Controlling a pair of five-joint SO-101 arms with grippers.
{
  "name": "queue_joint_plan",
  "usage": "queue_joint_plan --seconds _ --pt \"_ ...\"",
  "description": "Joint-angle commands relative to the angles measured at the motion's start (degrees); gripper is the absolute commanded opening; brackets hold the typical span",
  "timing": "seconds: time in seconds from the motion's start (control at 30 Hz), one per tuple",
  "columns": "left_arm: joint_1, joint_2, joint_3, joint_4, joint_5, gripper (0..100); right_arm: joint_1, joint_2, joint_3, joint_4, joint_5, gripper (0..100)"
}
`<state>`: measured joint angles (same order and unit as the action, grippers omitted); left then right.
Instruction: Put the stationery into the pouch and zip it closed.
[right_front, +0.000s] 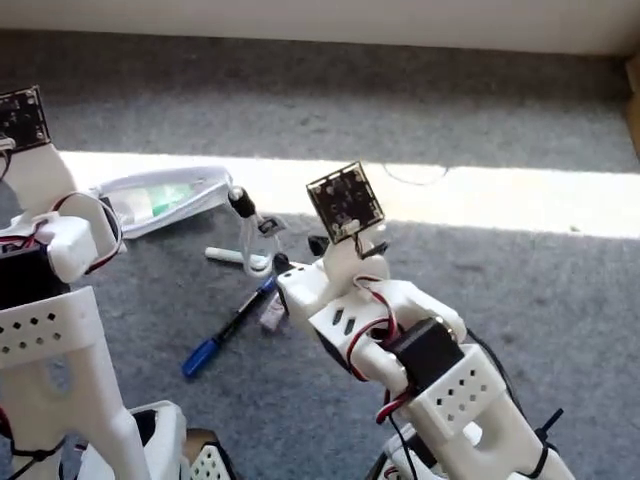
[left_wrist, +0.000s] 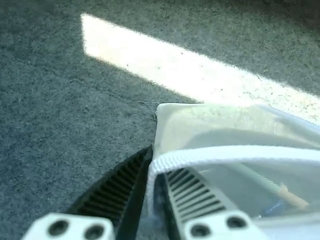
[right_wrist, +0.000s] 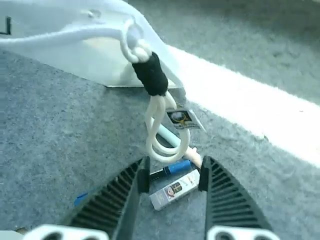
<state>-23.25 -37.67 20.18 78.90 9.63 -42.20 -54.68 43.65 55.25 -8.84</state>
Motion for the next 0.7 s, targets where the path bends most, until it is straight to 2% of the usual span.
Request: queue_joint_plan --seconds 0.0,0.2,0.33,0.53,0.67 --pt "-2.7 0.0 -0.7 -1.1 0.6 1 0.8 0.7 1.7 -1.5 -4.5 15.6" --pt "-2.7 0.0 -0.2 -1.1 0.6 1 0.8 16.0 1.3 -1.5 -13.3 15.6" --pt "-2.7 0.0 0.0 -1.1 0.6 1 0.6 26.6 -3.7 -0.8 -18.7 15.6" --pt "-2.7 0.0 0.0 -1.1 0.6 1 0.5 39.5 -16.1 7.3 -26.3 15.6" --pt "-2.7 0.0 0.0 -1.1 0.5 1 0.5 46.6 -23.1 9.1 -30.3 15.6"
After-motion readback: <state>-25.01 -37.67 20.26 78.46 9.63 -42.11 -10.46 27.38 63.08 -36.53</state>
